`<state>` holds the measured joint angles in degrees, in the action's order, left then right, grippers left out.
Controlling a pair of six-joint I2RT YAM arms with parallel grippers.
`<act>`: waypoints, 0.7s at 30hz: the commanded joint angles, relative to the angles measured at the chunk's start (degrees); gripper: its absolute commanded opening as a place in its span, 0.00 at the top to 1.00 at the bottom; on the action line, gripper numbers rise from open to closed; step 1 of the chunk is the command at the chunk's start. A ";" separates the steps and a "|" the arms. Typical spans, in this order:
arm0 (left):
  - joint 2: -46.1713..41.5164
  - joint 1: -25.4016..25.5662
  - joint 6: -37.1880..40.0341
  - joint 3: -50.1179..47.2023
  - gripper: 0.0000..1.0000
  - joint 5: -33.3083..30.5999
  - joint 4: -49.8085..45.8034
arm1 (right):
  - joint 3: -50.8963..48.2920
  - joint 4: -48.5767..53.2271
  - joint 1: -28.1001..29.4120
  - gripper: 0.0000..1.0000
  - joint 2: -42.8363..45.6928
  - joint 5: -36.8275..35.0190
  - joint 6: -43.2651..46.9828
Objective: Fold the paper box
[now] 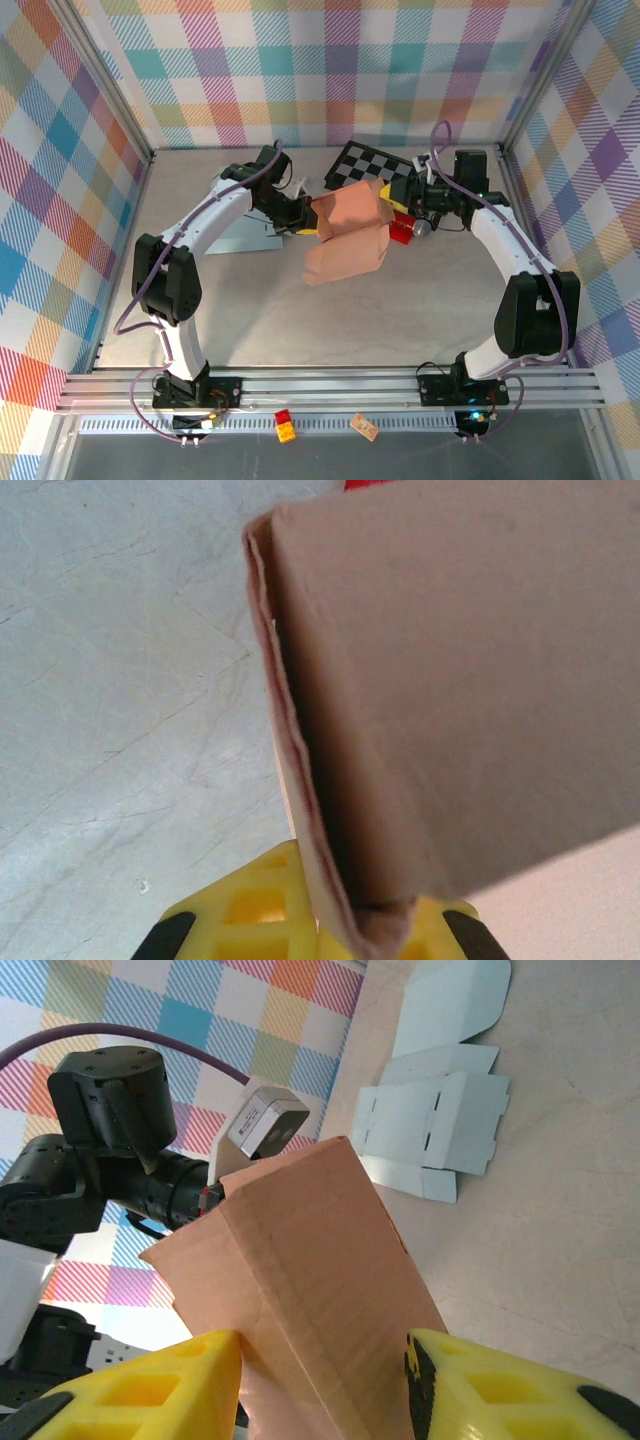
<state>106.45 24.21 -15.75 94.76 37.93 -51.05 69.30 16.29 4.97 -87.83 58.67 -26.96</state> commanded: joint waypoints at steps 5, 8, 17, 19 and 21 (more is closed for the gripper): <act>0.86 -0.66 0.74 2.75 1.00 0.15 -2.54 | 4.81 8.99 2.17 0.57 1.30 -6.25 8.49; 0.81 -0.71 0.72 2.80 1.00 0.12 -2.79 | 6.61 12.35 3.55 0.58 1.01 -9.69 11.13; 0.43 -0.65 1.16 3.42 1.00 -0.65 -4.13 | 11.34 19.48 9.40 0.61 0.74 -25.61 17.22; 0.14 -0.65 1.16 3.46 1.00 -0.84 -4.17 | 11.86 20.33 10.32 0.61 0.93 -29.15 18.04; 0.02 -0.65 1.16 3.47 1.00 -1.02 -4.40 | 12.24 21.24 11.44 0.61 1.17 -33.92 18.60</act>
<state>106.78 24.18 -15.49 96.29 36.69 -53.89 79.72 34.09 15.20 -87.81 33.06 -11.73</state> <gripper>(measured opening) 0.050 0.388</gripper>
